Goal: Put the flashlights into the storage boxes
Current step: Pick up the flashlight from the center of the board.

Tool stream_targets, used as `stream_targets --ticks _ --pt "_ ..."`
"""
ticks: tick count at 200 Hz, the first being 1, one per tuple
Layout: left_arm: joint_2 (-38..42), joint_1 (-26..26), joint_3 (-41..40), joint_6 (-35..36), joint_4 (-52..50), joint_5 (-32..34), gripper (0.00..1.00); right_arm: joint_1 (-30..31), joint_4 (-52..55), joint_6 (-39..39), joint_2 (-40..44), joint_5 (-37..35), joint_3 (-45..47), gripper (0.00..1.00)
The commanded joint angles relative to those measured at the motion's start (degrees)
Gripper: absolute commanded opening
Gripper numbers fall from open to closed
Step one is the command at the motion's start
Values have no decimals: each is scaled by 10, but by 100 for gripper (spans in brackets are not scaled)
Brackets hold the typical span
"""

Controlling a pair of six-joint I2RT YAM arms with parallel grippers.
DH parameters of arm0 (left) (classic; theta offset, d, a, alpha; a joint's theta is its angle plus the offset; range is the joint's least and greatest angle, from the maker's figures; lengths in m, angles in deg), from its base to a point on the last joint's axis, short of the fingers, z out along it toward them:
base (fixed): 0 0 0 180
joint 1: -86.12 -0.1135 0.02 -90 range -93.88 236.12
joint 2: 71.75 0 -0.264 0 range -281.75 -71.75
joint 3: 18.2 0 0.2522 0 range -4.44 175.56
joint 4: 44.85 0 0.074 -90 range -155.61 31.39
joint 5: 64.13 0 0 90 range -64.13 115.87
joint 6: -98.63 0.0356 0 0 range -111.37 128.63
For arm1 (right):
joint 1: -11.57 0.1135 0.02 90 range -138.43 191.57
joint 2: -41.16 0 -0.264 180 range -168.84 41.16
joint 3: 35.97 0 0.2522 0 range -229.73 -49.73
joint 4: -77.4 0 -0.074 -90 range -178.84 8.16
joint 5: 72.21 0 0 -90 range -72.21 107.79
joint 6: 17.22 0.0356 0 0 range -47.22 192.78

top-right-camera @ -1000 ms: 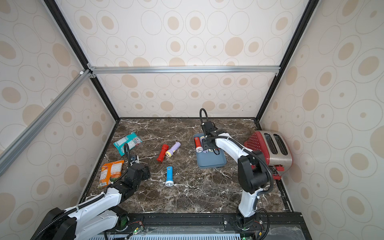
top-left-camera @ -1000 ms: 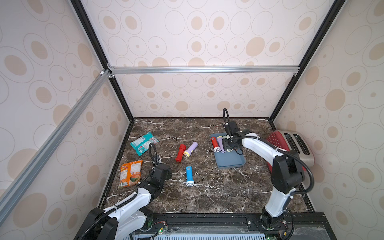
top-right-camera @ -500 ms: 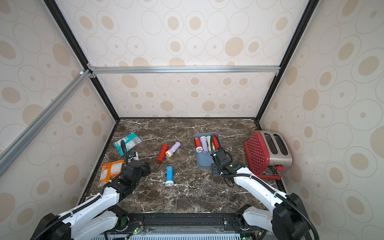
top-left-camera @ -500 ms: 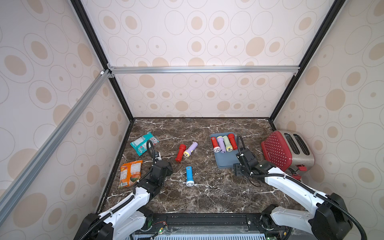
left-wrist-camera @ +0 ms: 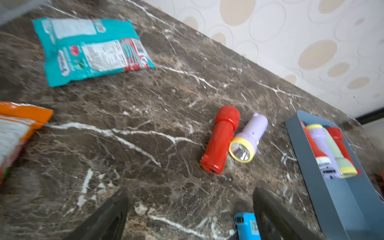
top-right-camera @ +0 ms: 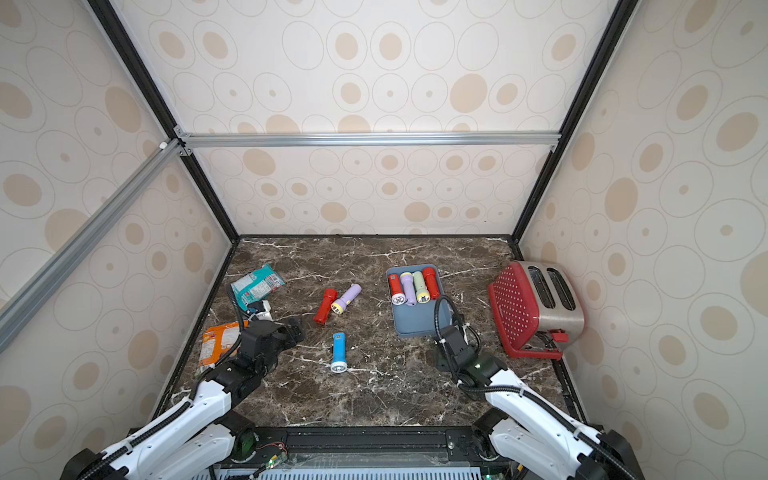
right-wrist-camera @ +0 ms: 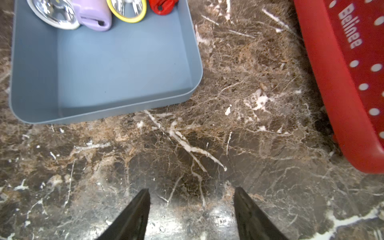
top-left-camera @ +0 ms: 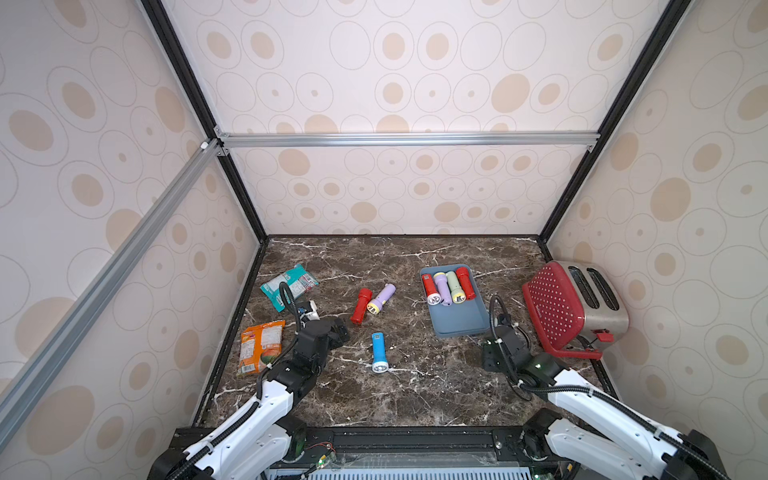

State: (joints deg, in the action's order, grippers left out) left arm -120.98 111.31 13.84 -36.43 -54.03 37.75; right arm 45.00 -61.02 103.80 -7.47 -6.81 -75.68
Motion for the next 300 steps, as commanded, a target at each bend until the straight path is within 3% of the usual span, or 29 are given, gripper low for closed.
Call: stream_targets --ticks 1,51,109,132,174,205,300 --pt "-9 13 -48 -110 88 -105 83 5 -33 14 21 -33 13 65" --pt "-66 162 16 -132 71 -24 79 6 -17 19 -50 -38 -20 68" --pt "-261 231 135 -118 31 -25 72 9 -27 17 -36 -40 -11 69" --pt "-305 259 192 -104 -21 8 71 9 -29 16 -29 -39 -8 69" --pt "-324 265 245 -74 -112 58 71 9 -29 15 -37 -39 -11 69" --pt "-304 265 225 -72 -122 88 72 10 -30 15 -38 -39 -11 69" --pt "-378 265 219 -87 -112 62 65 13 -31 13 -41 -39 -12 69"
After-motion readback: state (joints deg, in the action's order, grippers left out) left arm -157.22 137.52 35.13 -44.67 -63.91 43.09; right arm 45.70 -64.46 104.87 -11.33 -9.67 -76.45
